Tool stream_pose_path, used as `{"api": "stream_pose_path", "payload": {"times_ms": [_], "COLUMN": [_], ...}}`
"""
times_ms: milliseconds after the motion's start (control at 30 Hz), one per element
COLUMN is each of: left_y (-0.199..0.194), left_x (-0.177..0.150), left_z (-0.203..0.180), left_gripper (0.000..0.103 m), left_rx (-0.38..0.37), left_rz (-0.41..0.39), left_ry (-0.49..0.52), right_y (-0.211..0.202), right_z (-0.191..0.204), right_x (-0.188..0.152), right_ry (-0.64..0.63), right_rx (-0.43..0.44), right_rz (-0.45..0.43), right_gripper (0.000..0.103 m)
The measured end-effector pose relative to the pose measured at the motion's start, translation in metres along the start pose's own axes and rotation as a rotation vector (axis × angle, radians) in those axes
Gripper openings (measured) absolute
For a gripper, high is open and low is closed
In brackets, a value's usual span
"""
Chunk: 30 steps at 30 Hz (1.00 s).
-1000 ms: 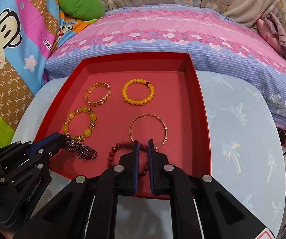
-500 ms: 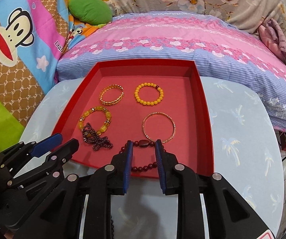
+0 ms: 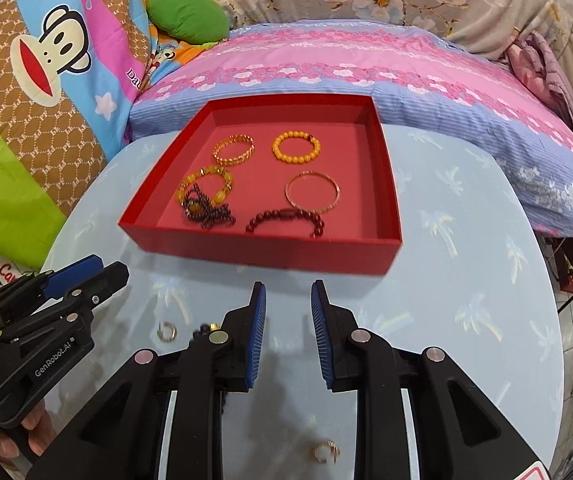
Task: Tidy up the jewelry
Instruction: 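Withdraw both tools from the tray toward the black bead bracelet, then lower the left tool onto the black gold-beaded bracelet and close it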
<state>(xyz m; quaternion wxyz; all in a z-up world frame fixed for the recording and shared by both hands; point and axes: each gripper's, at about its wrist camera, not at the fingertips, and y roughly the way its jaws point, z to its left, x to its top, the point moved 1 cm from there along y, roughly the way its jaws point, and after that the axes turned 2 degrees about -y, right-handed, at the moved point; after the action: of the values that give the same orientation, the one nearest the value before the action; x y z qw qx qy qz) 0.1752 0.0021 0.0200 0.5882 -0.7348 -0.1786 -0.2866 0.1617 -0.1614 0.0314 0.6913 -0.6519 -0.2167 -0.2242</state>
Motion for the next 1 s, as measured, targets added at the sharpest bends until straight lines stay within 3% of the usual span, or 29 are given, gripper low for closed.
{"api": "stream_pose_path", "payload": {"times_ms": [500,1000], "left_y": [-0.025,-0.036], "left_x": [-0.052,-0.075], "left_z": [-0.017,-0.033], "left_gripper": [0.032,0.032], "left_rx": [-0.027,-0.036], "left_rz": [0.045,0.068], "left_ry": [0.019,0.041], "right_y": [-0.025,-0.031], "right_z": [-0.011,-0.005], "right_x": [-0.059,-0.090], "right_ry": [0.029,0.028], "right_rx": [-0.003,0.015], "right_rz": [0.044,0.080], "right_gripper": [0.024,0.024]}}
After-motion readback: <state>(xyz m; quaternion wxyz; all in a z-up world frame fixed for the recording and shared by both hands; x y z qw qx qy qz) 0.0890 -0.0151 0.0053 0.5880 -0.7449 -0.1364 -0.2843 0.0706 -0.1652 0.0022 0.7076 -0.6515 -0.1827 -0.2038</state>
